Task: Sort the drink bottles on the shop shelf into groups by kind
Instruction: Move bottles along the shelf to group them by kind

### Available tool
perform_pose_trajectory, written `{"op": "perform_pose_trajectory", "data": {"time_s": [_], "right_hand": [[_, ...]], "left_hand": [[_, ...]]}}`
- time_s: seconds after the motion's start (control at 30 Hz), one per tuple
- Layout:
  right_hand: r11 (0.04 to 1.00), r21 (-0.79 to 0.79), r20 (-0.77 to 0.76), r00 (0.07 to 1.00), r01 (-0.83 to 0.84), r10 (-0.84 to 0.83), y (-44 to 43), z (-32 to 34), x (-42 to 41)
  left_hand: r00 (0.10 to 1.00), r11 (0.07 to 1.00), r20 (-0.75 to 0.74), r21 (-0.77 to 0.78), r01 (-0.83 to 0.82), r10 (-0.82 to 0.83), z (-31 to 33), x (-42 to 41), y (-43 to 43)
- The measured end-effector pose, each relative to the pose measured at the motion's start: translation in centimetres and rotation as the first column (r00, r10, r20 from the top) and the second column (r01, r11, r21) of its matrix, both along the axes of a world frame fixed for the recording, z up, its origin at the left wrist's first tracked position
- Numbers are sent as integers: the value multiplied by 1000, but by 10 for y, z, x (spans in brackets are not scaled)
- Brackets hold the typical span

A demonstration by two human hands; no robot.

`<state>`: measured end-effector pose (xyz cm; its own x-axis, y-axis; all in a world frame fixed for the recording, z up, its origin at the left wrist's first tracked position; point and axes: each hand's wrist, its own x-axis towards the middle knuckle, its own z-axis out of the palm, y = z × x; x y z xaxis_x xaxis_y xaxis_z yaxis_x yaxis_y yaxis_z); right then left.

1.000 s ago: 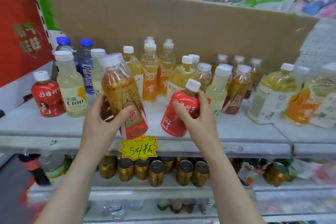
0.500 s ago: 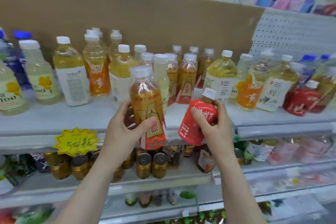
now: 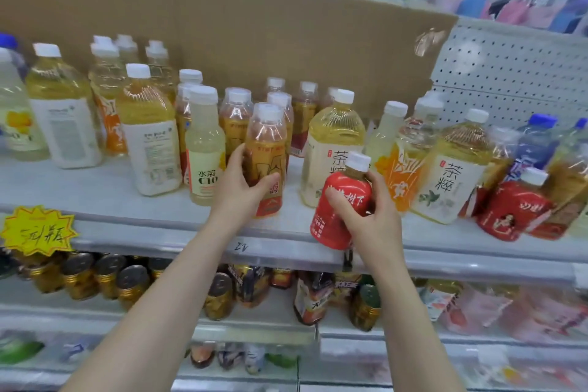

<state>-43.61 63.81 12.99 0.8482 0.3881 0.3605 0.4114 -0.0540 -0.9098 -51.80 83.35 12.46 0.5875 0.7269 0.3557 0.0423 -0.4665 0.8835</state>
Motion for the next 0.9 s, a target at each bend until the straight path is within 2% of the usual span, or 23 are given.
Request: {"op": "perform_pose_trajectory", "data": {"time_s": [0.13,0.3,0.37,0.4,0.47,0.53,0.57,0.6,0.67,0.7,0.8,0.9], "right_hand": [[999,19,-15,999,-29,30,-4,-3,11],[999,27,-16,1000,-24,24,-5,-7,15],[1000,30,-20,1000,0,0,-6,-9,14],[999,29,-24,1000,13,-12,-7,-10,14],[999,10,-32,999,37,-37,-11,-9,15],[998,-3,-37,997,68,-68,-15,-8,18],[996,2,-40,996,85,-85,-17,-7,20],[995,5,-42,994,102,-102,-19,-6,21],[990,-8,-21,990,139,-139,-23,-5,22],[988,-21,-5,988,155,-155,-26,-4,23],[980,-45,11,981,193,-192,-36,0,25],[972,-53,-6,973,229,-229,-45,2,25]], "left_hand": [[997,998,-65,48,-45,48,-8,20,4],[996,993,-82,121,-14,24,-12,28,12],[993,987,-89,142,-68,81,-13,28,7],[985,969,-65,202,-142,158,-13,25,-1],[956,859,108,420,-292,272,-12,20,-18],[956,774,247,570,-276,159,-9,24,-37],[973,786,219,587,-195,78,-7,30,-45],[989,833,146,546,-87,7,-2,37,-51],[993,944,-6,310,111,-115,4,58,-51],[982,966,-59,178,188,-180,8,67,-49],[956,944,0,-160,289,-293,13,91,-39],[950,898,74,-310,311,-304,18,101,-35]]}}
